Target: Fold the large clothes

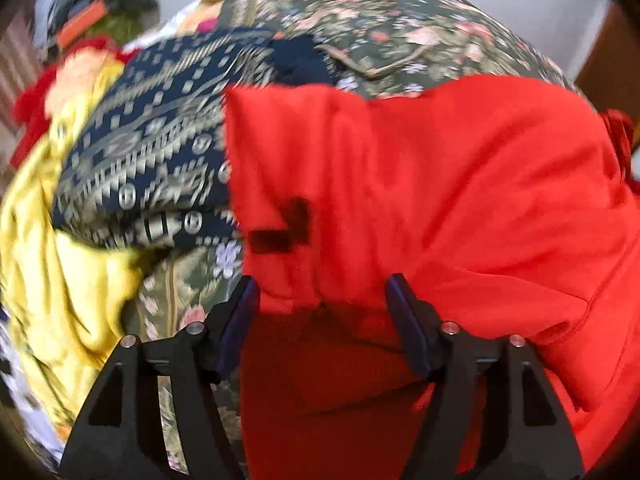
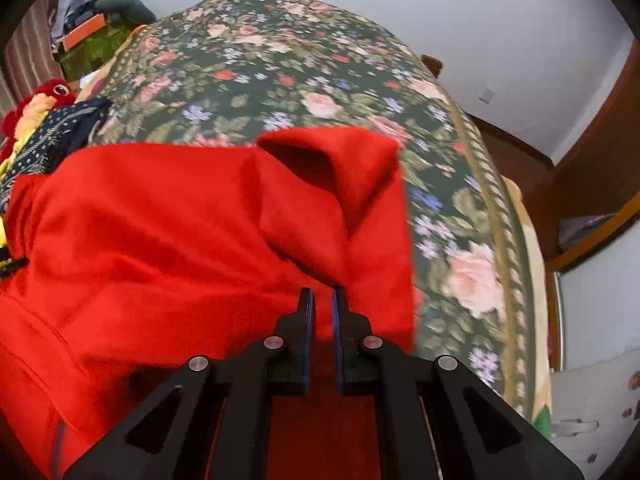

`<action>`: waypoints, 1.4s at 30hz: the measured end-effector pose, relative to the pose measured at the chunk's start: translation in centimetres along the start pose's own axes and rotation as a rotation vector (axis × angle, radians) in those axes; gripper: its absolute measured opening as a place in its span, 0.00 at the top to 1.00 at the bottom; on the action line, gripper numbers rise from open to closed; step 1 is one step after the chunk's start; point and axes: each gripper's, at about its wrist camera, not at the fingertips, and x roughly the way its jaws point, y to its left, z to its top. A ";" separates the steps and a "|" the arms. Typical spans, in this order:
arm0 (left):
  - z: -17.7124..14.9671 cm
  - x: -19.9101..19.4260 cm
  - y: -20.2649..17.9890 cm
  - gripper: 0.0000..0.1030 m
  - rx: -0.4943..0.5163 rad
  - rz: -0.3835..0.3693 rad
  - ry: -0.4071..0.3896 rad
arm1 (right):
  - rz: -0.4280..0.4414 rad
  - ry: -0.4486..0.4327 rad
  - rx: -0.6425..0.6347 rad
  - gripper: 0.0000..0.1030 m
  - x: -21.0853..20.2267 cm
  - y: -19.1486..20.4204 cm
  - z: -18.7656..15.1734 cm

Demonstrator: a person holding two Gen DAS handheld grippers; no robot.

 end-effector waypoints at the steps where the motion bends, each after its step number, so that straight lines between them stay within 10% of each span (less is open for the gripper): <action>1: -0.1 0.2 0.5 0.34 -0.026 -0.024 0.004 | 0.027 0.004 0.019 0.96 0.1 -0.7 -0.2; 12: -0.5 0.2 -1.0 0.33 0.054 0.085 -0.014 | 0.040 0.017 0.050 0.96 -1.2 -2.5 -1.6; 24: 5.3 -6.1 -4.6 0.33 0.125 0.054 -0.197 | 0.338 -0.107 0.037 0.95 -4.0 3.0 5.8; 31: 7.4 0.2 -6.9 0.33 0.144 0.097 -0.083 | 0.060 -0.047 0.059 0.96 2.8 3.0 6.9; 35: 5.9 1.3 -6.6 0.29 0.145 0.080 -0.105 | 0.100 -0.084 0.061 0.96 1.9 0.4 5.7; 39: 5.6 1.4 -6.4 0.29 0.122 0.080 -0.113 | -0.156 -0.113 -0.042 0.96 1.5 0.3 4.4; 42: 5.4 1.4 -6.5 0.29 0.125 0.081 -0.125 | -0.076 -0.081 0.003 0.96 1.8 -1.7 3.7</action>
